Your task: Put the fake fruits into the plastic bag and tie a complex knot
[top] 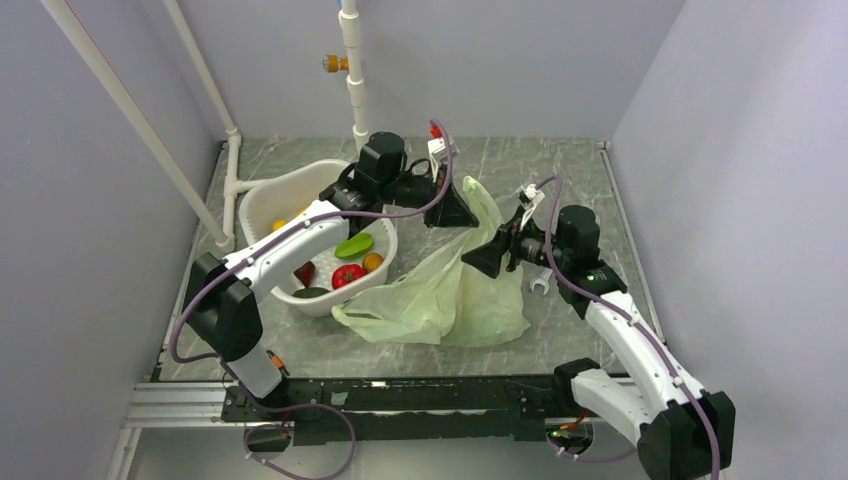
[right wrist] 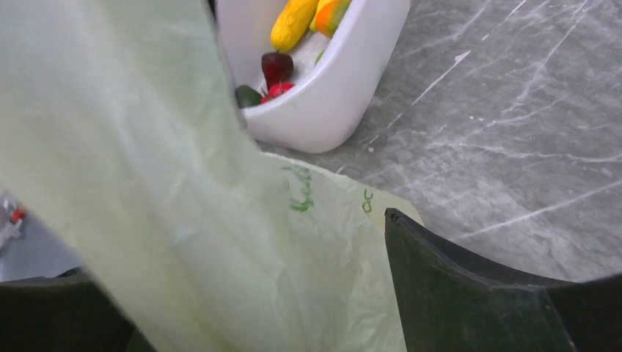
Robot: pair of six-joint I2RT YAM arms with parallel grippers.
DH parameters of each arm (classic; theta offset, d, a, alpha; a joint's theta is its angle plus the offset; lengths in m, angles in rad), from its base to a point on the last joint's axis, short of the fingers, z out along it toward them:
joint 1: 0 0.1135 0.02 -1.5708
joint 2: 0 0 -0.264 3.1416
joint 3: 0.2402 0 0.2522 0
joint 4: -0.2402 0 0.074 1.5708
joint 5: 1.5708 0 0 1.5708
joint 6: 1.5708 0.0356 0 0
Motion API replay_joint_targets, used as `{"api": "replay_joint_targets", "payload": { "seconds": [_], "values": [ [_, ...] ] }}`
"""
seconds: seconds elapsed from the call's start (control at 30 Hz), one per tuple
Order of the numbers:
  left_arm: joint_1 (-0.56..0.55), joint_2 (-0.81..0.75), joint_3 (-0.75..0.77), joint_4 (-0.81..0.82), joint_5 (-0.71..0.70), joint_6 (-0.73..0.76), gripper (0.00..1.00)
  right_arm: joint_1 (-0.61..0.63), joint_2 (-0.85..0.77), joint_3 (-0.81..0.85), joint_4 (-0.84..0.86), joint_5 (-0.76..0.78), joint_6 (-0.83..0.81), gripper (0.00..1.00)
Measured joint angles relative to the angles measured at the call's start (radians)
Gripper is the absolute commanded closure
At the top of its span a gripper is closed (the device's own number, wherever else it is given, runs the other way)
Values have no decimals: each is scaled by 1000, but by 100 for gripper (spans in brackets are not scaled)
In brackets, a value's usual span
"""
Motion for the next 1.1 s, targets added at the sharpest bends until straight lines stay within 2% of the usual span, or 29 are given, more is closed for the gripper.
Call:
{"api": "replay_joint_targets", "payload": {
  "seconds": [0.17,0.27,0.43,0.7,0.97,1.1],
  "values": [
    [8,2,-4,55,30,-52,100,15,133,-10,196,43,143,20],
    [8,8,-4,61,30,-56,100,24,196,-10,259,55,208,18],
    [22,13,-4,83,38,-67,100,50,191,-10,288,60,251,14],
    [34,13,-26,108,42,-104,100,70,61,-10,241,61,221,8],
    [38,13,-31,152,41,-152,100,76,148,-10,304,159,312,7],
    [41,14,-34,159,29,-156,100,86,189,-8,325,163,344,1]
  ]
}}
